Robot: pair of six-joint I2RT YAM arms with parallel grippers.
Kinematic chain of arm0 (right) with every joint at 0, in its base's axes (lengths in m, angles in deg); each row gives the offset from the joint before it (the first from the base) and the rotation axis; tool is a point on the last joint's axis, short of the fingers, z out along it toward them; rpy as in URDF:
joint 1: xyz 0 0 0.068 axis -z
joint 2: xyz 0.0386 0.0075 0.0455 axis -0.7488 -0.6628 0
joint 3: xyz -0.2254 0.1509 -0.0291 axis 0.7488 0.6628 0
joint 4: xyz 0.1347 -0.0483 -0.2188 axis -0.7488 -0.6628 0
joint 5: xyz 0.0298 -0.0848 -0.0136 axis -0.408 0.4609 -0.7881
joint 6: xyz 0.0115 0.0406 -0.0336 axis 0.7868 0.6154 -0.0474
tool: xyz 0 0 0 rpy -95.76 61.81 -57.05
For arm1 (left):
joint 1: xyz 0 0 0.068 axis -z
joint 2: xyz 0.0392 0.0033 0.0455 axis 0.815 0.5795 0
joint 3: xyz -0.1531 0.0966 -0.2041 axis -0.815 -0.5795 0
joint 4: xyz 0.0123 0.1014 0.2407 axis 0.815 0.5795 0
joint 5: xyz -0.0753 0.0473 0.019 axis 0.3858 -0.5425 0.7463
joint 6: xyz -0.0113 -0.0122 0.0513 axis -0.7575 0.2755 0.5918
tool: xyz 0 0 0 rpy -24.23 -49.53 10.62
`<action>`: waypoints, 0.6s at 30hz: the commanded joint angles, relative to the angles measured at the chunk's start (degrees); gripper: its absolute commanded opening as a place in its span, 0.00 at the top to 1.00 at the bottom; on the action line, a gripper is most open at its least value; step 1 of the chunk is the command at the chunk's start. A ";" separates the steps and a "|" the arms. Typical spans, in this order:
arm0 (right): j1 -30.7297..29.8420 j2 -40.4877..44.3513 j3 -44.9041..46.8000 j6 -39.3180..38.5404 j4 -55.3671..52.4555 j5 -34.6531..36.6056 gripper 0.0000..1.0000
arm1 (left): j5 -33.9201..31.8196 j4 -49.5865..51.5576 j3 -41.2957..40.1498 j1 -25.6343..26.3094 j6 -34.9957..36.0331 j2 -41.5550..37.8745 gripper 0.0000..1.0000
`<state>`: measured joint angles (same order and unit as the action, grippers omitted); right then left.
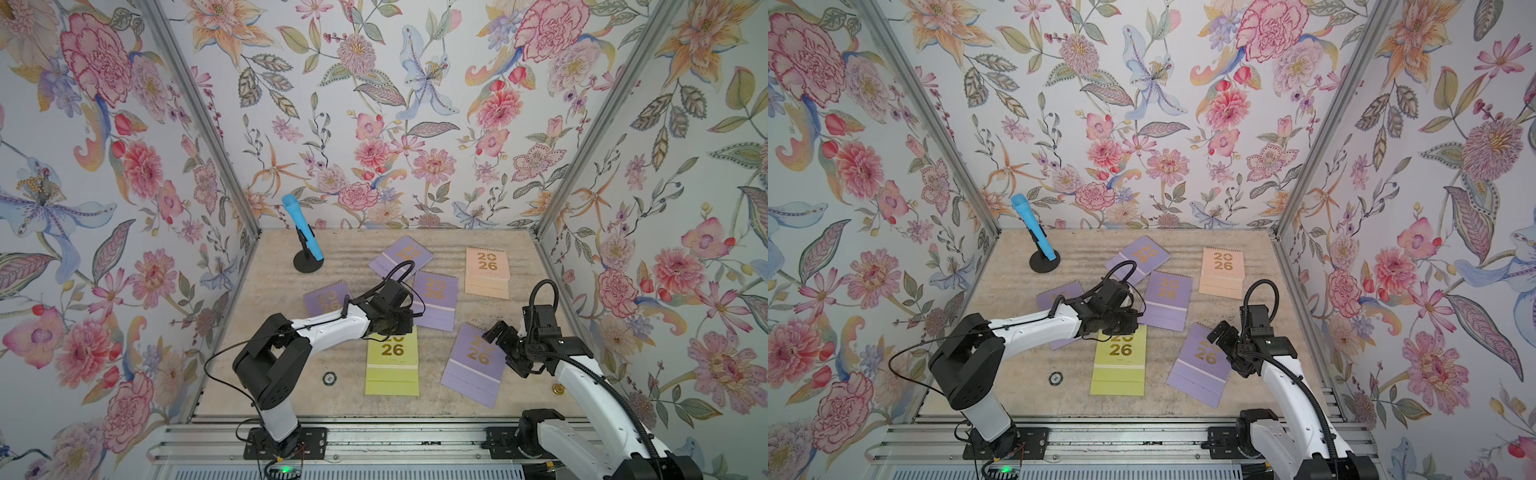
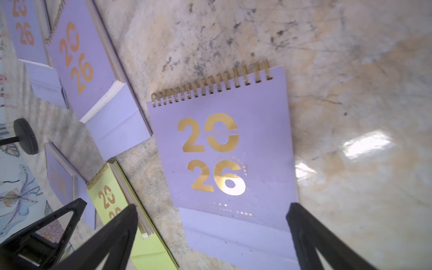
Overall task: Stack the calendars
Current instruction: Pick up the calendar at the center of the board.
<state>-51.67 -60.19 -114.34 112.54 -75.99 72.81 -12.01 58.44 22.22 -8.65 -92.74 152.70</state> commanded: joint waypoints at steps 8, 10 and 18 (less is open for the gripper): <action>5.92 0.25 4.46 -7.32 -3.26 -0.39 0.01 | 3.05 -0.02 13.62 6.38 0.95 13.05 1.00; 6.68 0.01 5.48 -8.30 -3.20 -1.28 0.01 | 3.40 0.36 15.43 7.38 1.06 15.06 1.00; 7.16 -0.40 6.93 -10.38 -1.58 -4.36 0.01 | 5.10 -0.13 18.37 9.58 0.55 19.98 1.00</action>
<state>-44.63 -60.38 -108.17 103.82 -77.26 70.03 -7.88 57.87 38.79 0.35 -92.72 170.93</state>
